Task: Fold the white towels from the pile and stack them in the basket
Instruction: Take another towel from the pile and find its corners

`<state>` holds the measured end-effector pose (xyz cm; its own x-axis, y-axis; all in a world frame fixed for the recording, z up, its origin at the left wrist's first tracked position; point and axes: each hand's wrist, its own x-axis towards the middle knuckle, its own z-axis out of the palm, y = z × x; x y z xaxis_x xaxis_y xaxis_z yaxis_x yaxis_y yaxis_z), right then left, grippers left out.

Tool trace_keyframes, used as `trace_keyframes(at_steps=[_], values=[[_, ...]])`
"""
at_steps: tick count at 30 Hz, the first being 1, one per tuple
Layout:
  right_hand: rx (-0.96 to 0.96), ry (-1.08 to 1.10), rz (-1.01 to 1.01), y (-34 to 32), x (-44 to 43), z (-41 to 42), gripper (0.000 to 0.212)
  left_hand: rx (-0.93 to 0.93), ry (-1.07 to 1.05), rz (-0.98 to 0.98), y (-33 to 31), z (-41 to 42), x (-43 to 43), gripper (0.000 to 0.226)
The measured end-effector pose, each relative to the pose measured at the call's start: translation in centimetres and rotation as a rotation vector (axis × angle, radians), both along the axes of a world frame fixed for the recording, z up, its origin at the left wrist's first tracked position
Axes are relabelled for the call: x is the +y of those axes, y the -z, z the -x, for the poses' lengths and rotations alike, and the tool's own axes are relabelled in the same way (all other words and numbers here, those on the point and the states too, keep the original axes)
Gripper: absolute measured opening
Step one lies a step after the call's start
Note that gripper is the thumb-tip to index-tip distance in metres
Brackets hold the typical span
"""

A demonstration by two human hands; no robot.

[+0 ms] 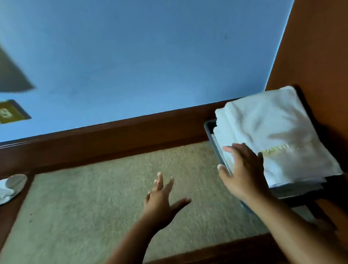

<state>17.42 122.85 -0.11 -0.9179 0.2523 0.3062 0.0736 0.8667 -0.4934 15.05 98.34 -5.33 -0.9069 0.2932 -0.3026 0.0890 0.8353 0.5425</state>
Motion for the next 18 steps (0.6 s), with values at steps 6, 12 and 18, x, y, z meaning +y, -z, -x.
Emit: trace_keyframes(at_steps=[6,12,18], values=[[-0.156,-0.384,0.082,-2.4,-17.9,-1.2,0.032,0.046,-0.309,-0.131,-3.5,-7.9,-19.6,0.097],[-0.188,-0.683,0.150,-3.2,-37.6,-5.5,0.020,0.071,-0.552,-0.183,-5.4,-18.0,-38.9,0.095],[-0.269,-0.869,0.191,-3.4,-52.0,-9.2,0.014,0.146,-0.735,-0.209,-6.2,-24.3,-51.4,0.069]])
